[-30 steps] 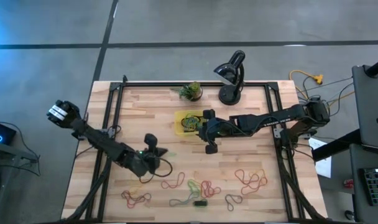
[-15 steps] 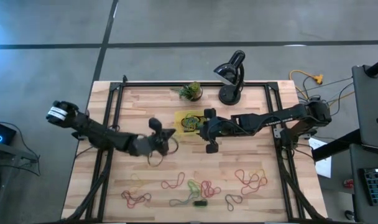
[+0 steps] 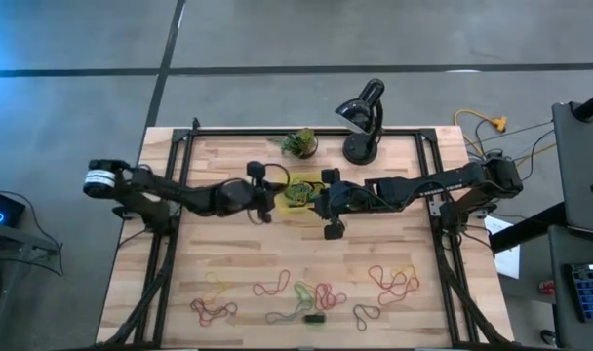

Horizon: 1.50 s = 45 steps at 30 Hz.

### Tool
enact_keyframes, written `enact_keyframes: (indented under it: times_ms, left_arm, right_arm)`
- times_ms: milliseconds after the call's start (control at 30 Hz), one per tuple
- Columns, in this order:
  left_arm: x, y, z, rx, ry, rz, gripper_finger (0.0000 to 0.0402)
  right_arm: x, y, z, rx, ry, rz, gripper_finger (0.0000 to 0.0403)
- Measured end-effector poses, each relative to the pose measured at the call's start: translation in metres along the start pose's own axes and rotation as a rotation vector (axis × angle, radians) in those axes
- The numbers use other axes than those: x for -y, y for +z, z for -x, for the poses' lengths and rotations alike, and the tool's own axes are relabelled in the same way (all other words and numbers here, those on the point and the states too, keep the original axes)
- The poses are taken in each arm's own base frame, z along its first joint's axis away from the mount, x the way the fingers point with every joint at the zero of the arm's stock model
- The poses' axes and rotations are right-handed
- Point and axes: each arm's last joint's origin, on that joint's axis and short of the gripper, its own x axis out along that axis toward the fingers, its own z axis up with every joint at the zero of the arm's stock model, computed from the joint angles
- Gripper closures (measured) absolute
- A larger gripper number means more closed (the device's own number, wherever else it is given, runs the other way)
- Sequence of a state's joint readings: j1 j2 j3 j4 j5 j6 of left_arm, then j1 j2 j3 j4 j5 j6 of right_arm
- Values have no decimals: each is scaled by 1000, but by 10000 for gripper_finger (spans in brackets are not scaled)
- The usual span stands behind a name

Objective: Pick and place rubber bands into bin
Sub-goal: Put the green rubber band in the yellow bin, then put the red rubber band in the yellow bin

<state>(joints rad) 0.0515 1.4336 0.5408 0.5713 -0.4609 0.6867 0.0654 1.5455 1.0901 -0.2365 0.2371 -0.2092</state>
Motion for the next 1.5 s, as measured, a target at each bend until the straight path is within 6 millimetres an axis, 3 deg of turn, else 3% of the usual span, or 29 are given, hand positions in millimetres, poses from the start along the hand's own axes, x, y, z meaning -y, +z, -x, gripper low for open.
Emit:
enact_keyframes:
  times_ms: [200, 467, 633, 867, 1200, 1367, 1500]
  left_arm:
    - [4, -12, -18, -46, 5, 2, 401]
    - [12, -9, -39, -53, 4, 1, 400]
    - [15, -9, -45, -60, -3, -6, 377]
    - [11, -6, -42, -56, 26, 3, 340]
    - [15, -9, -35, -143, -16, -24, 336]
    - [17, -5, -21, -184, -79, -11, 336]
    - [16, 4, -4, -184, -115, 22, 336]
  right_arm:
    - [0, 0, 0, -4, 1, 1, 335]
    - [0, -2, 0, -20, 5, 5, 335]
    - [0, -2, 0, -21, 6, -3, 335]
    - [-2, -8, 0, -81, 16, -48, 335]
    - [-7, -31, 6, -327, 29, -222, 335]
    - [-22, -55, 17, -581, 10, -323, 335]
    - [-42, -66, 26, -670, -11, -384, 335]
